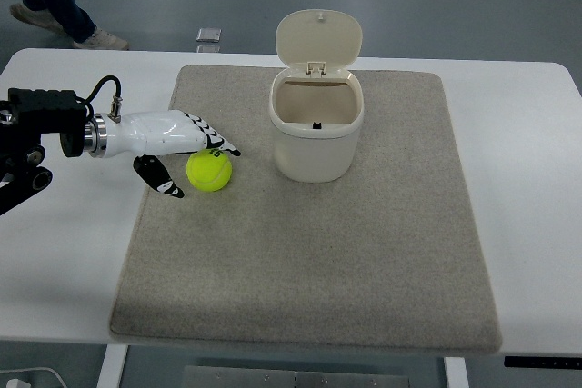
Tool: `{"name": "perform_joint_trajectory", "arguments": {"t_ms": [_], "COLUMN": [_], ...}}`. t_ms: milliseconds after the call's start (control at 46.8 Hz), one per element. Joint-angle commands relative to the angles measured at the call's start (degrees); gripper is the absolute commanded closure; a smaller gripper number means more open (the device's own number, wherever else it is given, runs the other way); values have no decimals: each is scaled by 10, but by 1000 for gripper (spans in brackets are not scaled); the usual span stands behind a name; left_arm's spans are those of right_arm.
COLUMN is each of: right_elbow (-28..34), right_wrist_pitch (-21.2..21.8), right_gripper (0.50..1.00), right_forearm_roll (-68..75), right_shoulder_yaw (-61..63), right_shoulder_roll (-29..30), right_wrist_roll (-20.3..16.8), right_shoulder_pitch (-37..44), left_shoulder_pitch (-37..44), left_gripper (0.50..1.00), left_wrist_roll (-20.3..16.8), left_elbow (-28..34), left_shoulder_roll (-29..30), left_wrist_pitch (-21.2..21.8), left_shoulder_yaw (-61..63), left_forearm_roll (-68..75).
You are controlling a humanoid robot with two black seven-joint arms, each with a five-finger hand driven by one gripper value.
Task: Put tennis ball into box with left hand
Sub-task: 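Close the left hand's fingers around the tennis ball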
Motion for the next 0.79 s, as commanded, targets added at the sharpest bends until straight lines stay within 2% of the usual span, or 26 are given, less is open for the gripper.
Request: {"name": "perform_joint_trajectory", "arguments": {"t_ms": [0, 43, 449, 769], "right_elbow": [0, 0, 0, 0], "right_wrist_pitch": [0, 0, 0, 0], "right_gripper": [562, 562, 562, 562], "right_forearm_roll": [-1, 0, 0, 0], "right_shoulder_yaw": [0, 0, 0, 0], "right_shoulder_roll": [0, 0, 0, 0], "right_wrist_roll": [0, 0, 0, 0], "right_shoulder_pitch": [0, 0, 0, 0], "left_shoulder_pitch": [0, 0, 1, 0], "left_gripper": [660, 675, 677, 684], "left_wrist_roll": [0, 0, 0, 0], "left_elbow": [0, 0, 3, 3], "left_shoulder_roll": [0, 0, -1, -2], "left_wrist_pitch": [0, 1, 2, 35], "left_shoulder_yaw": [2, 2, 2, 20], "left_forearm_roll": [6, 9, 12, 13]}}
